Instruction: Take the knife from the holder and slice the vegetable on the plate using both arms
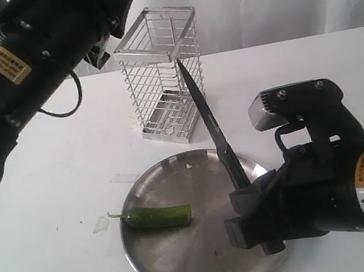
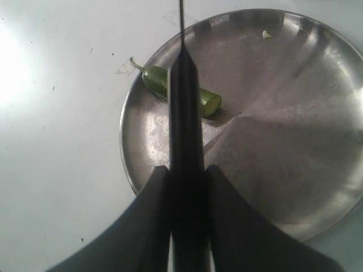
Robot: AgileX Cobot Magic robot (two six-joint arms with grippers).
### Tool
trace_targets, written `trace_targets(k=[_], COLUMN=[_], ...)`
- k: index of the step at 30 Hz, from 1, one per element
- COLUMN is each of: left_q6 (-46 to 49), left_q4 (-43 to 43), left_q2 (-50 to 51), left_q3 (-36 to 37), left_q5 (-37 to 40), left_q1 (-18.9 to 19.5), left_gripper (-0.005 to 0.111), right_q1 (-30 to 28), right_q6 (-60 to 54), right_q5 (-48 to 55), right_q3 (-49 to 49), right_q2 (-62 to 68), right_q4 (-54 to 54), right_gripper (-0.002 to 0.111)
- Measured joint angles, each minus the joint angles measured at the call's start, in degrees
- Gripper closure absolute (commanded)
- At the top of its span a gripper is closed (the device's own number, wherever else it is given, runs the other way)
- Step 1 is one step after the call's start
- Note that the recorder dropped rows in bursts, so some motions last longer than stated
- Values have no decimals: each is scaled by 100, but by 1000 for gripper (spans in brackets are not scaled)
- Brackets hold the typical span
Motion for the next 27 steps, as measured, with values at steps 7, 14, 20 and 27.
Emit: trace_targets(k=[7, 14, 20, 27], left_q6=[0, 481, 548, 805], left_q4=[-122, -122, -122, 65], left_q2=[0, 0, 0, 0], left_q3=[0, 0, 0, 0], left_q5=[-11, 22, 11, -310], left_q1=[0, 0, 0, 0], left_gripper=[55, 55, 55, 54], right_q1=[0, 0, 0, 0], right_q6=[0, 0, 0, 0], right_q5=[-166, -176, -176, -179], right_q3=[0, 0, 0, 0], right_q2=[0, 0, 0, 0], right_q4=[-22, -44, -55, -55], right_gripper=[108, 108, 108, 108])
